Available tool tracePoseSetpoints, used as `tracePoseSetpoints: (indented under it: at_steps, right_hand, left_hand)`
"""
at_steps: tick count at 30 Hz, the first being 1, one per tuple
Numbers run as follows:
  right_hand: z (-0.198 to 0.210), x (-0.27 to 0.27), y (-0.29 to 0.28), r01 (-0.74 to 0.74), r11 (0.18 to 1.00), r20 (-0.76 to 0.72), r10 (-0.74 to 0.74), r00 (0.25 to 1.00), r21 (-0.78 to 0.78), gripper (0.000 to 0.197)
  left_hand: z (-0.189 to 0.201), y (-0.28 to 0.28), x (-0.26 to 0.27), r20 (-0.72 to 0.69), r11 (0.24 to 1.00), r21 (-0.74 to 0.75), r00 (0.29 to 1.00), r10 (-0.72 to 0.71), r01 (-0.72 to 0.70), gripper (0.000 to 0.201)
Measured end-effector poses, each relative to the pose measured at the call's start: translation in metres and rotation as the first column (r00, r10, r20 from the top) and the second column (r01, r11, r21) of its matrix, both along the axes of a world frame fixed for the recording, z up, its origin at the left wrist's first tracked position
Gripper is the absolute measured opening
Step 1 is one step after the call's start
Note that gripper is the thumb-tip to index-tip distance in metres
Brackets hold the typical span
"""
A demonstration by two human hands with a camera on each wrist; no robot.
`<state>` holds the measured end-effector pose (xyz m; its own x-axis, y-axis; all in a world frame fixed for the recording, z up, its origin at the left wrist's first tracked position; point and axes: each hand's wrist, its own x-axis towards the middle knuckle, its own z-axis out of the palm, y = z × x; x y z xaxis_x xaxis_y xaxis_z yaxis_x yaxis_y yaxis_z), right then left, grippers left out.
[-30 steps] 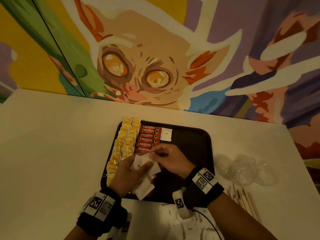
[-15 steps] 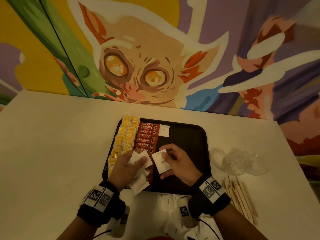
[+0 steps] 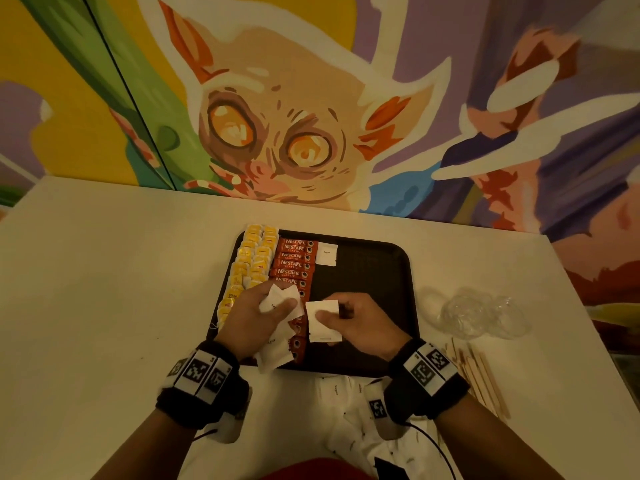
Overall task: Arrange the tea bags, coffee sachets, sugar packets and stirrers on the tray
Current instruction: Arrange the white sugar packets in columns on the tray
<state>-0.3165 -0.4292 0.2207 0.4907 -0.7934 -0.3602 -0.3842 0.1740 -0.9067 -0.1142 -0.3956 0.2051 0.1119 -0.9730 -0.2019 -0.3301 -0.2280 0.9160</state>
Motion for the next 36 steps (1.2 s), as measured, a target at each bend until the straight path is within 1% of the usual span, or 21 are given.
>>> tracePoseSetpoints:
  at_steps: [3,8,12,15,18,21,23,26,28,31,33,36]
  right_hand:
    - [0.003,0.003,0.003,0.02,0.995,0.096,-0.03,0.995,0.102,0.019]
    - [-0.001,0.006,0.006,0.142,0.984,0.138,-0.156,0.978,0.106,0.023]
    - [-0.004,0.008,0.007,0.229,0.957,0.17,-0.259,0.951,0.177,0.03]
    - [-0.006,0.008,0.006,0.285,0.92,0.179,-0.339,0.924,0.27,0.025]
    - [-0.008,0.006,0.003,0.278,0.911,0.187,-0.343,0.921,0.303,0.02]
    - [-0.01,0.004,-0.005,0.252,0.928,0.124,-0.294,0.948,0.275,0.019]
    - [-0.012,0.004,-0.013,0.24,0.936,0.074,-0.267,0.961,0.259,0.017]
    - [-0.017,0.003,-0.032,0.283,0.926,0.021,-0.298,0.954,0.251,0.015]
    - [-0.023,0.001,-0.049,0.36,0.897,-0.011,-0.37,0.929,0.254,0.017]
    - [-0.037,-0.002,-0.082,0.486,0.838,-0.062,-0.487,0.871,0.249,0.023]
    - [-0.049,-0.005,-0.105,0.549,0.803,-0.112,-0.539,0.835,0.232,0.026]
    - [-0.069,-0.007,-0.137,0.624,0.758,-0.201,-0.593,0.78,0.188,0.027]
  left_hand:
    - [0.0,-0.002,-0.006,-0.039,0.999,0.004,0.998,-0.051,0.051,0.019]
    - [-0.005,-0.001,-0.014,-0.071,0.999,0.001,0.996,-0.054,0.055,0.024]
    - [-0.008,-0.003,-0.017,-0.064,1.0,0.002,0.998,0.0,0.0,0.024]
    - [-0.01,-0.006,-0.018,-0.06,0.998,-0.003,0.996,0.064,-0.064,0.023]
    - [-0.013,-0.007,-0.017,-0.04,0.996,-0.003,0.995,0.091,-0.091,0.021]
    - [-0.016,-0.009,-0.019,-0.021,0.995,-0.023,0.995,0.099,-0.1,0.018]
    - [-0.017,-0.013,-0.021,-0.026,0.992,-0.005,0.992,0.124,-0.124,0.016]
    - [-0.019,-0.02,-0.022,-0.045,0.985,0.034,0.984,0.173,-0.172,0.012]
    - [-0.022,-0.026,-0.019,-0.052,0.977,0.049,0.976,0.21,-0.208,0.01]
    - [-0.024,-0.035,-0.015,-0.096,0.968,0.088,0.965,0.245,-0.237,0.013]
    - [-0.024,-0.041,-0.014,-0.104,0.967,0.093,0.963,0.247,-0.238,0.012]
    - [-0.025,-0.047,-0.013,-0.1,0.964,0.101,0.962,0.254,-0.244,0.011]
